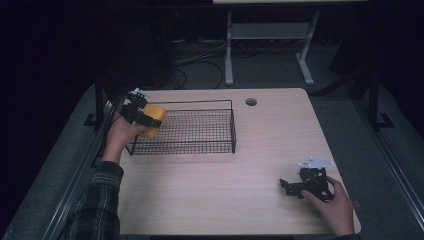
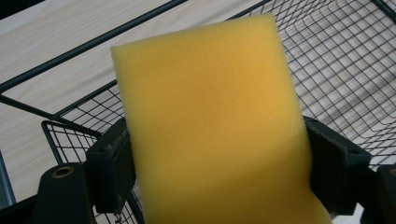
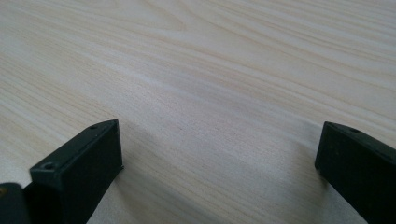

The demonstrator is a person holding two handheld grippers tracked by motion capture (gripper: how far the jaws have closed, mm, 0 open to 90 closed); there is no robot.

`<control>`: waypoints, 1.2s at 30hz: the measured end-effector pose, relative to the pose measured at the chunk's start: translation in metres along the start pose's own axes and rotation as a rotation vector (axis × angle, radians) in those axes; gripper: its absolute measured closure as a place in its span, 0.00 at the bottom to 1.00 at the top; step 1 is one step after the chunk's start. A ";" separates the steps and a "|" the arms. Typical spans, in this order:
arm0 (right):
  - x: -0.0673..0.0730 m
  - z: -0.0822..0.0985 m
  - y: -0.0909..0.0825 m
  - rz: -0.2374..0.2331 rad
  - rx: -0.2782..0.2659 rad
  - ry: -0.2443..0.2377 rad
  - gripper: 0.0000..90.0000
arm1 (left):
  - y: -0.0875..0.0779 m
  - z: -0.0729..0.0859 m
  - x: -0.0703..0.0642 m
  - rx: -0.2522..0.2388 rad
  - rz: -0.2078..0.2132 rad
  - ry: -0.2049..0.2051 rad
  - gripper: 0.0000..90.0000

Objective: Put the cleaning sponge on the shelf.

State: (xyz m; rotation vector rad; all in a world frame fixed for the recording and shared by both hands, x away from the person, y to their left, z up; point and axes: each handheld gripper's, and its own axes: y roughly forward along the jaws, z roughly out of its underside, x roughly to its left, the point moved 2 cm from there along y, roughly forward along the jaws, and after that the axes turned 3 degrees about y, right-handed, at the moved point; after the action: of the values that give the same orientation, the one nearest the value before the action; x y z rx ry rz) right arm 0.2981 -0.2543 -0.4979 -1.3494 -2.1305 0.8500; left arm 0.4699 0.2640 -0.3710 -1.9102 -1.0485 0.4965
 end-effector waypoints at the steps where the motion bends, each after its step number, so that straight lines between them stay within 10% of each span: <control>1: 0.000 0.000 0.000 0.000 0.000 0.001 0.00 | 0.001 0.000 0.001 0.003 -0.002 0.001 0.23; 36: 0.000 0.000 0.000 0.000 0.000 0.002 0.00 | 0.043 0.011 0.014 0.083 -0.003 -0.024 0.23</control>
State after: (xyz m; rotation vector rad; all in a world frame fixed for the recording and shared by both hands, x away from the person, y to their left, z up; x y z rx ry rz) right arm 0.2980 -0.2542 -0.4979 -1.3501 -2.1289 0.8477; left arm 0.4902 0.2701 -0.4121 -1.8338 -1.0301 0.5541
